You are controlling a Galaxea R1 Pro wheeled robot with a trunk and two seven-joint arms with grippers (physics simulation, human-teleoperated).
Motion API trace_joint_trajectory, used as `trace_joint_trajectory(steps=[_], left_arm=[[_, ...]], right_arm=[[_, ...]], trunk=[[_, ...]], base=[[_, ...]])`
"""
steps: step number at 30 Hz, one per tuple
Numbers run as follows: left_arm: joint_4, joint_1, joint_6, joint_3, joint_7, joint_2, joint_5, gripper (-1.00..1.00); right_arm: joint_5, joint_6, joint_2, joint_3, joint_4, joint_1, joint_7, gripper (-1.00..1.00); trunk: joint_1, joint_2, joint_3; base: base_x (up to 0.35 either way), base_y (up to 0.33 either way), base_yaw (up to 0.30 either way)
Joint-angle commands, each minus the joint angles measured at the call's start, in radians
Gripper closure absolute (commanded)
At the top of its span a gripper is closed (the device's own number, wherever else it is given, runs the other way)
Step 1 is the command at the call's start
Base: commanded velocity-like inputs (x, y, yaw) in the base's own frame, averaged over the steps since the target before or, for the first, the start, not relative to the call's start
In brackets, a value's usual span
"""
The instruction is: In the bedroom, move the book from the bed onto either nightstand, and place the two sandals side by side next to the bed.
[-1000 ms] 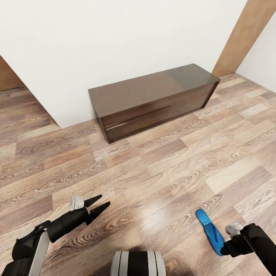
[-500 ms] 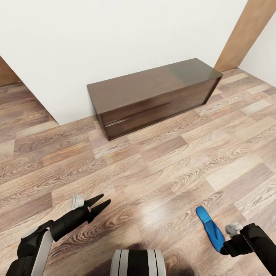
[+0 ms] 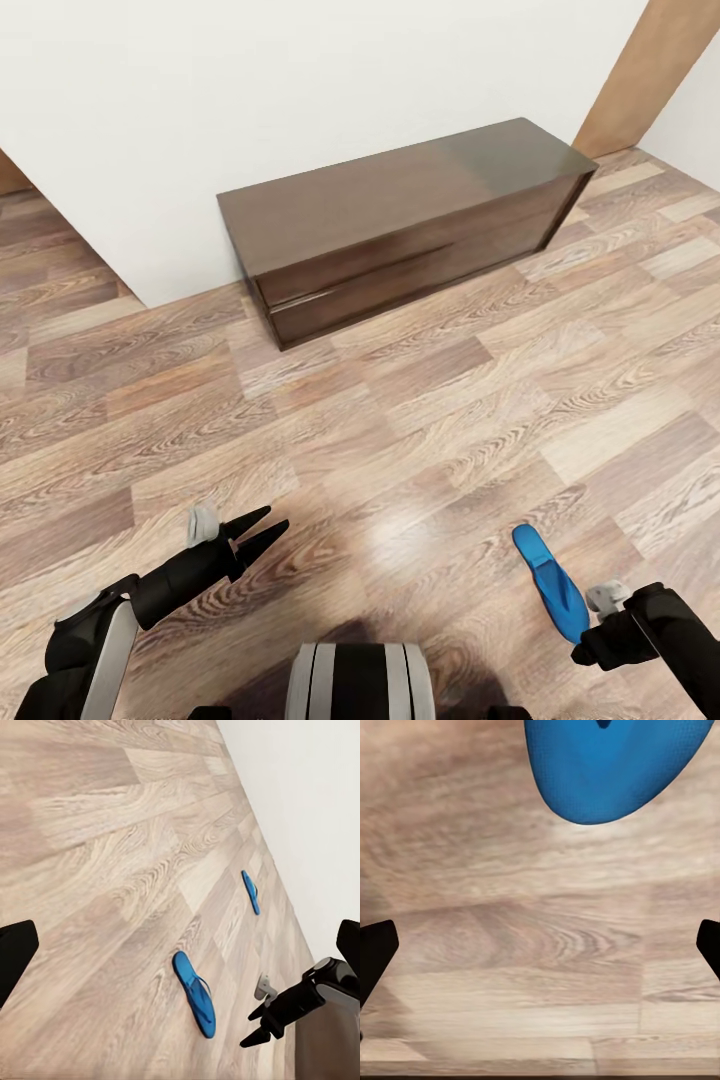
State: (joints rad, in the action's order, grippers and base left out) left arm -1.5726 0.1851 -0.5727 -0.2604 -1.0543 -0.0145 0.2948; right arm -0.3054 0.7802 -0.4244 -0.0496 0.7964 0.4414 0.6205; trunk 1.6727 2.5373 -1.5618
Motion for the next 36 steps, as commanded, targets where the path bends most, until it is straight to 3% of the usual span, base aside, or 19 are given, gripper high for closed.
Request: trace_joint_trajectory(steps=[1,4,10,19,36], left_arm=[[0.000,0.000,-0.009,-0.001,-0.003,-0.002,0.003,-1.00],[0.000,0.000,-0.009,-0.001,-0.003,-0.002,0.003,-1.00],[0.000,0.000,-0.009,0.000,0.000,-0.004,0.003,-1.00],[0.000,0.000,-0.009,-0.001,0.000,-0.004,0.004,-1.00],[0.002,0.000,-0.009,0.001,0.000,-0.004,0.006,-1.00]], right_arm=[[-0.011,0.001,-0.001,-0.002,0.001,0.000,0.008,-1.00],[-0.011,0.001,-0.001,-0.002,0.002,0.000,0.008,-1.00],[-0.011,0.001,0.002,-0.003,0.003,0.000,0.008,-1.00],[-0.012,0.001,0.032,-0.004,0.003,0.000,0.008,-1.00],[-0.012,0.001,0.035,-0.004,0.003,0.000,0.008,-1.00]], trunk=[[0.000,0.001,-0.005],[0.002,0.001,-0.016],[0.002,0.001,-0.016],[0.002,0.001,-0.016],[0.002,0.001,-0.016]], base=[[0.000,0.000,0.000],[0.000,0.000,0.000],[0.000,0.000,0.000],[0.128,0.000,0.000],[0.082,0.000,0.000]])
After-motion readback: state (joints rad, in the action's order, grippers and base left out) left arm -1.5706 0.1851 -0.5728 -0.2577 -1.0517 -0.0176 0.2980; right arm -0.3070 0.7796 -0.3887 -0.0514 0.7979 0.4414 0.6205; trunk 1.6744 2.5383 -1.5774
